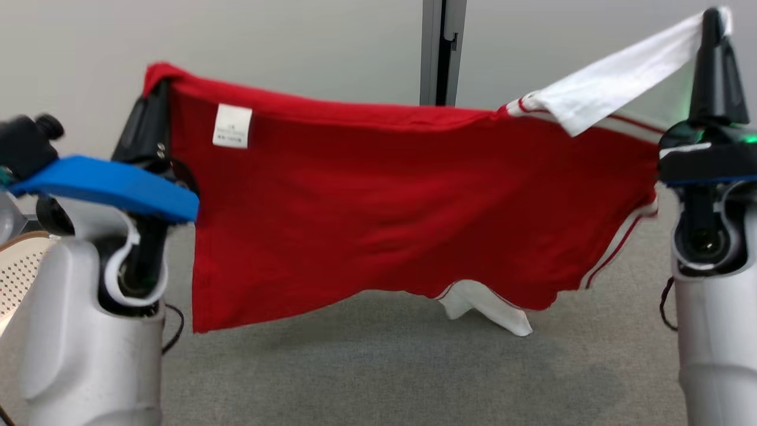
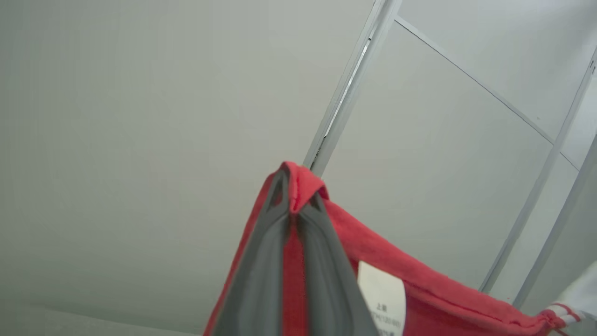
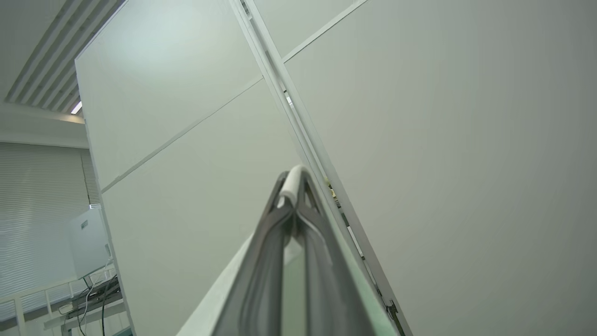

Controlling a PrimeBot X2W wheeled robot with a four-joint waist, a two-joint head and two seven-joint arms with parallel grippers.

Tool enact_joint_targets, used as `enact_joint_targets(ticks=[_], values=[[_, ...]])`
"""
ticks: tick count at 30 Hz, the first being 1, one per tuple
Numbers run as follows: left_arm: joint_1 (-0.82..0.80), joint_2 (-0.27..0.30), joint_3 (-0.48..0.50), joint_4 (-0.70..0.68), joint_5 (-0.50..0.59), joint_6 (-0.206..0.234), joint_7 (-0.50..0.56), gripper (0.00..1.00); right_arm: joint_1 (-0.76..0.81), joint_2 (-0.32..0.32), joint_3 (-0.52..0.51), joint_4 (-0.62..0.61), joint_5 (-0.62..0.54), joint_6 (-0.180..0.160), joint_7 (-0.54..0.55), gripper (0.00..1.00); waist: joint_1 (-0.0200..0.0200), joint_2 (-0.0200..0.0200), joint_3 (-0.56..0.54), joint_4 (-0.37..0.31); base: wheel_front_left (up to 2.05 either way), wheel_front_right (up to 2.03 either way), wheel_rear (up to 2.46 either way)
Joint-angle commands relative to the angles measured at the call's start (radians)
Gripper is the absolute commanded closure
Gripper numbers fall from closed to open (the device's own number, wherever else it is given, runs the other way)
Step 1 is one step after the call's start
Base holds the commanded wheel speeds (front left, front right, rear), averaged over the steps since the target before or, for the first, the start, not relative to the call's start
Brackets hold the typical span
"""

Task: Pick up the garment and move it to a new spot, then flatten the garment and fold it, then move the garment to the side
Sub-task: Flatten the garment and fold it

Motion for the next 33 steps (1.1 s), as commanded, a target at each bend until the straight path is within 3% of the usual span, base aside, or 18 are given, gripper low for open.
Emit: enact_joint_targets(ticks=[1, 5, 8, 11, 13, 20, 24, 28, 33], values=[[-0.035, 0.006, 0.015, -0.027, -0.037, 0.019, 0.057, 1.0, -0.033, -0.008, -0.015, -0.03, 0.002, 0.0, 0.023, 1.0, 0.0, 0.0, 0.006, 0.004, 0.0, 0.0, 0.0], [-0.124, -0.003, 0.053, -0.093, -0.149, 0.111, 0.241, 1.0, -0.103, -0.006, -0.06, -0.091, -0.036, 0.0, 0.107, 1.0, 0.0, 0.0, 0.033, 0.009, 0.0, 0.0, 0.0], [-0.15, -0.008, 0.058, -0.098, -0.191, 0.185, 0.345, 1.0, -0.146, 0.001, -0.079, -0.07, -0.076, 0.0, 0.158, 1.0, 0.0, 0.0, 0.066, 0.013, 0.0, 0.0, 0.0], [-0.17, 0.0, 0.052, -0.057, -0.184, 0.233, 0.389, 1.0, -0.202, 0.011, -0.085, -0.009, -0.126, 0.0, 0.179, 1.0, 0.0, 0.0, 0.119, 0.011, 0.0, 0.0, 0.0], [-0.214, 0.01, 0.047, -0.016, -0.154, 0.243, 0.363, 1.0, -0.255, 0.014, -0.085, 0.046, -0.172, 0.0, 0.167, 1.0, 0.0, 0.0, 0.166, 0.012, 0.0, 0.0, 0.0], [-0.543, -0.013, 0.072, 0.228, -0.065, 0.215, 0.058, 1.0, -0.582, 0.012, -0.16, 0.277, -0.358, 0.0, -0.012, 1.0, 0.0, 0.0, 0.311, 0.012, 0.0, 0.0, 0.0], [-0.664, -0.033, 0.105, 0.364, -0.097, 0.156, -0.076, 1.0, -0.698, 0.013, -0.201, 0.364, -0.388, 0.0, -0.074, 1.0, 0.0, 0.0, 0.33, 0.004, 0.0, 0.0, 0.0], [-0.605, -0.037, 0.166, 0.502, -0.163, 0.103, -0.134, 1.0, -0.632, 0.009, -0.187, 0.422, -0.365, 0.0, -0.09, 1.0, 0.0, 0.0, 0.319, -0.009, 0.0, 0.0, 0.0], [-0.377, -0.06, 0.245, 0.691, -0.286, 0.039, -0.118, 1.0, -0.383, 0.007, -0.114, 0.446, -0.271, -0.001, -0.095, 1.0, 0.0, 0.0, 0.299, -0.022, 0.0, 0.0, 0.0]])
